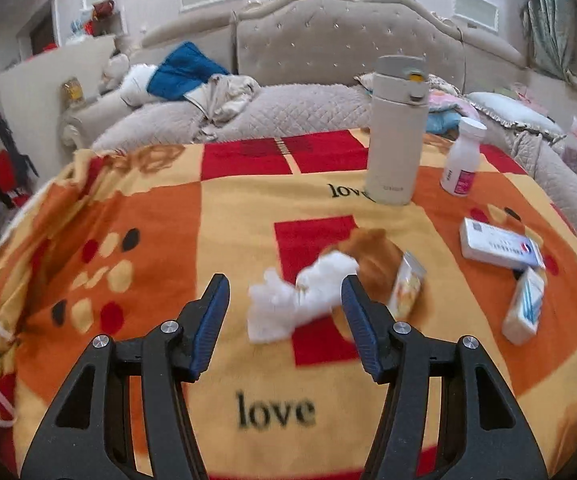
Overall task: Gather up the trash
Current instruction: 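Grasp the white tissue with the left tool while the right tool grasps the Novartis box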
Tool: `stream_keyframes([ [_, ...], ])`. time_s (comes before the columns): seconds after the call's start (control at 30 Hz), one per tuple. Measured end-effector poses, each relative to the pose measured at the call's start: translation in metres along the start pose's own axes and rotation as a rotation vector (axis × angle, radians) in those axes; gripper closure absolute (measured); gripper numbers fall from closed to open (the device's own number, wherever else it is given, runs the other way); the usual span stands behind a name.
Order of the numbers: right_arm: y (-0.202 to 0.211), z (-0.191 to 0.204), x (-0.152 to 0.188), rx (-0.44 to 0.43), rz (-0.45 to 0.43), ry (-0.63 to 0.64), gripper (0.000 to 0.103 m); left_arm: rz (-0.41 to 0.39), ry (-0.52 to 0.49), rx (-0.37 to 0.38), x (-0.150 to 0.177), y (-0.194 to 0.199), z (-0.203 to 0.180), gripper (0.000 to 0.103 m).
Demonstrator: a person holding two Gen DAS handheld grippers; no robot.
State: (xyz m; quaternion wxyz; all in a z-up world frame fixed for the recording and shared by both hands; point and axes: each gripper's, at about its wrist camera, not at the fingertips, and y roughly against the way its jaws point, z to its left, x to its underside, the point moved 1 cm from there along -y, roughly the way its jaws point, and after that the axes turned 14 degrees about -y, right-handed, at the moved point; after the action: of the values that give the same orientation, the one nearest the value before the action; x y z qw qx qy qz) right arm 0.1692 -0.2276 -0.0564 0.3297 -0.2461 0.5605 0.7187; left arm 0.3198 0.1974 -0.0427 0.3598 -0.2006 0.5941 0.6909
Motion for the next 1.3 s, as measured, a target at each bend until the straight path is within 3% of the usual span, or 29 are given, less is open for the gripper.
stream_keyframes([
  [0.07,-0.001,0.003,0.001,0.007,0.002,0.016,0.054,0.013,-0.027,0.027,-0.006,-0.015,-0.002,0.046],
  [0.2,-0.001,0.004,0.002,0.01,0.007,0.026,0.054,0.066,-0.089,0.007,-0.007,-0.044,-0.01,0.046],
  [0.33,-0.001,0.003,0.002,0.009,0.011,0.019,0.054,0.07,-0.043,0.099,0.008,-0.057,-0.011,0.044],
  [0.4,-0.002,0.003,0.002,0.011,0.011,0.021,0.054,0.075,-0.001,0.139,0.014,-0.059,-0.011,0.05],
  [0.43,-0.002,0.003,0.002,0.011,0.009,0.023,0.054,0.068,0.018,0.163,0.015,-0.057,-0.011,0.068],
  [0.47,-0.002,0.004,0.001,0.011,0.004,0.024,0.054,0.067,0.026,0.177,0.015,-0.054,-0.014,0.074],
  [0.53,-0.001,0.005,-0.001,0.01,-0.008,0.021,0.054,0.055,0.0,0.14,0.019,-0.041,-0.024,0.08],
  [0.67,-0.004,0.016,-0.011,0.005,0.001,-0.001,0.054,0.016,0.025,0.065,0.034,-0.005,-0.026,0.081],
  [0.77,-0.011,0.042,-0.025,-0.075,0.037,-0.047,0.054,-0.006,0.11,-0.032,0.055,0.03,-0.013,0.081],
  [0.83,-0.022,0.066,-0.034,-0.146,0.07,-0.057,0.054,0.023,0.213,-0.068,0.074,0.045,0.0,0.081],
  [0.93,-0.055,0.103,-0.046,-0.224,0.158,-0.099,0.037,0.039,0.273,-0.068,0.096,0.059,0.001,0.081],
  [1.0,-0.082,0.123,-0.051,-0.238,0.199,-0.142,0.036,0.029,0.279,-0.064,0.107,0.059,-0.004,0.081],
  [1.1,-0.128,0.148,-0.054,-0.203,0.294,-0.204,0.036,0.047,0.361,-0.021,0.12,0.051,0.001,0.081],
  [1.3,-0.17,0.166,-0.054,-0.001,0.297,-0.254,0.036,0.059,0.409,0.002,0.126,0.049,0.008,0.081],
])
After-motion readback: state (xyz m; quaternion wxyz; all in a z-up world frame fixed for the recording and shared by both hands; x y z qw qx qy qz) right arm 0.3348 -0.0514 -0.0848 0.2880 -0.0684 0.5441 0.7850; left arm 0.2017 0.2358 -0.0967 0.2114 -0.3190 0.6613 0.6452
